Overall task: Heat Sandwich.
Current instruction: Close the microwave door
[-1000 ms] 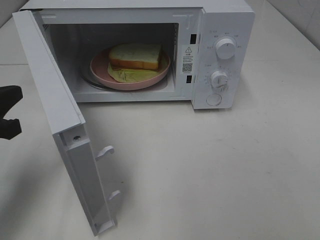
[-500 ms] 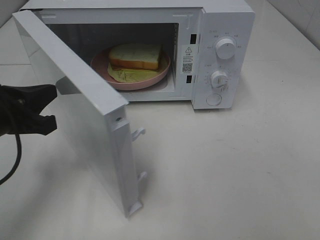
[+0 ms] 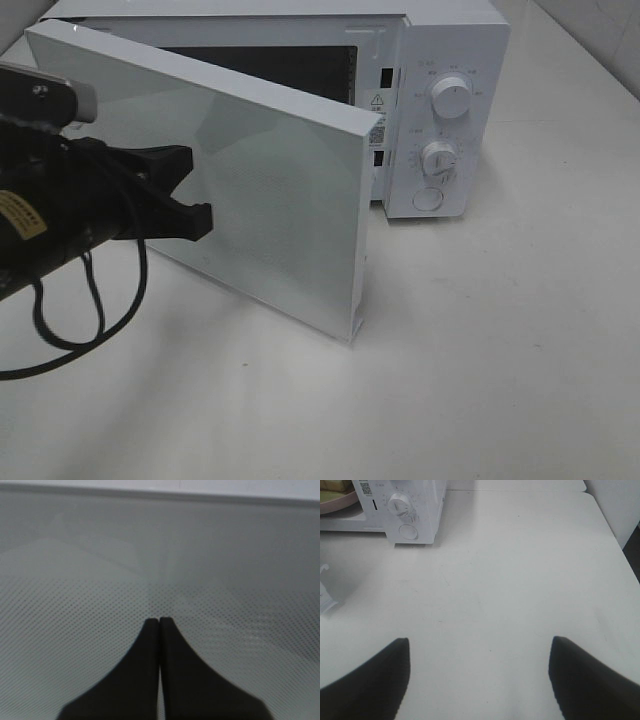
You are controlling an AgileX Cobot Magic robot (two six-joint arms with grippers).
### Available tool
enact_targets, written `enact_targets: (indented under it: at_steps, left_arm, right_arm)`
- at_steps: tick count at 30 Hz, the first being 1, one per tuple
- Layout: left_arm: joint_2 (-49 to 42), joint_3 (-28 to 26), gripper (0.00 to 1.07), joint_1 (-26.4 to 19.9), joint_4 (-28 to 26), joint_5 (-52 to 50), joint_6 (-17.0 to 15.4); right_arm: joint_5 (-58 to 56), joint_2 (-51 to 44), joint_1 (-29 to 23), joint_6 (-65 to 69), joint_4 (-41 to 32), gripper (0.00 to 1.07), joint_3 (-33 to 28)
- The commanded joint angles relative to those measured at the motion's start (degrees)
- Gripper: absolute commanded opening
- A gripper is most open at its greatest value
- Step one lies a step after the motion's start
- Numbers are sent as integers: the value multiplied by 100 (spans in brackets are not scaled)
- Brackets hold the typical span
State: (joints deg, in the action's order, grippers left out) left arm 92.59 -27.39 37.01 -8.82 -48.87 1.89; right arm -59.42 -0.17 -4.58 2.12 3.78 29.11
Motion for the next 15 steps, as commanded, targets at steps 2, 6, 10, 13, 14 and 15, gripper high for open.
enact_targets:
  at_steps: [2, 6, 10, 13, 14, 15]
  left_arm:
    - [189, -332, 0, 286, -487, 52, 332]
    - [470, -796, 0, 453, -676, 178, 390]
    - [653, -1129, 0, 470, -688, 321, 384]
    - [728, -1295, 0, 470, -676, 395, 384]
    - [814, -1473, 0, 470, -676, 464, 384]
    - [865, -1564, 0, 470, -676, 498, 384]
  right_arm:
    - [57, -160, 40, -6, -11, 74, -6]
    - [57, -160, 40, -6, -11, 74, -6]
    - [57, -160, 40, -6, -11, 74, -6]
    - [57, -160, 40, -6, -11, 74, -6]
    - [57, -160, 40, -6, -11, 74, -6]
    - [57, -160, 40, -6, -11, 74, -6]
